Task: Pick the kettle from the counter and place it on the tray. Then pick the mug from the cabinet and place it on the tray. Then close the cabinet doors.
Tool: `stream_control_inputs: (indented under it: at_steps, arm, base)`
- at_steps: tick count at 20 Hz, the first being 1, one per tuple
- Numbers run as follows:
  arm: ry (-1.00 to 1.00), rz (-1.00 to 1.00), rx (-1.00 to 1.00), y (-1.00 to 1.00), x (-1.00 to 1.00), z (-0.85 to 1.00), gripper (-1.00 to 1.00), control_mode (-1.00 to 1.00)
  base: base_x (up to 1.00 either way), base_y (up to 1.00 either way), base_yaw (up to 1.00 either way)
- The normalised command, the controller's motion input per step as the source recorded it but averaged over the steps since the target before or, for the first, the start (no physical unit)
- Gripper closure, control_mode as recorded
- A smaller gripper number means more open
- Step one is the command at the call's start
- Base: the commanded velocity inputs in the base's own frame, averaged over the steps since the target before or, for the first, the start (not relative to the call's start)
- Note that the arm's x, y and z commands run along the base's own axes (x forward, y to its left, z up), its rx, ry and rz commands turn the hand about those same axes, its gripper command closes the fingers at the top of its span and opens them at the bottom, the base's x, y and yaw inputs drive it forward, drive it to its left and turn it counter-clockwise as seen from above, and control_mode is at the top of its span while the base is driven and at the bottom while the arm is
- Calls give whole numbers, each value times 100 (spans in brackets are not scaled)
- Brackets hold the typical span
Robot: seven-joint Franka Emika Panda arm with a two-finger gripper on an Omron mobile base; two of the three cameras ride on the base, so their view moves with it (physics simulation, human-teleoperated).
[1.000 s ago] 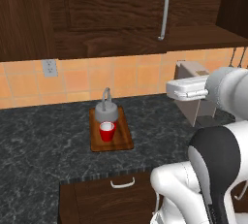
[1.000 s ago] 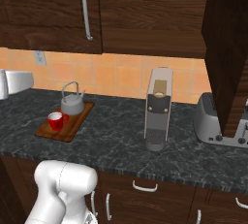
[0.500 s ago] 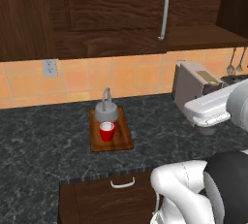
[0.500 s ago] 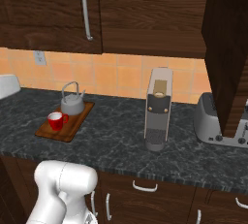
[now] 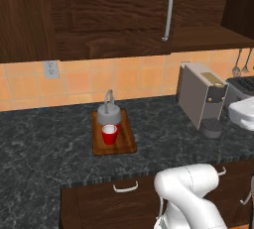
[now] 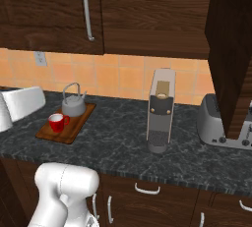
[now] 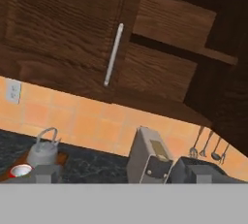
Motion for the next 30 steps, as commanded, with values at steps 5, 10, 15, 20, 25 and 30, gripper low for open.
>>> stream_control_inputs:
  at_steps: [5,10,15,20,25,30]
  arm:
    - [-48,-8,42,-58,-10,12,-100,-100]
    - [-55,-20,49,-47,0,15,-100,-100]
    - [-19,-29,44,-64,0,30,-100,-100]
    - [0,-23,48,-78,-2,17,-100,-100]
    - [-13,-4,44,-78,-36,3,-100,-100]
    - [-5,0,14,-56,-32,0,-100,-100]
  base:
    - [0,0,0]
    - [0,0,0]
    - [0,0,0]
    - [0,0,0]
    - [0,0,0]
    - [0,0,0]
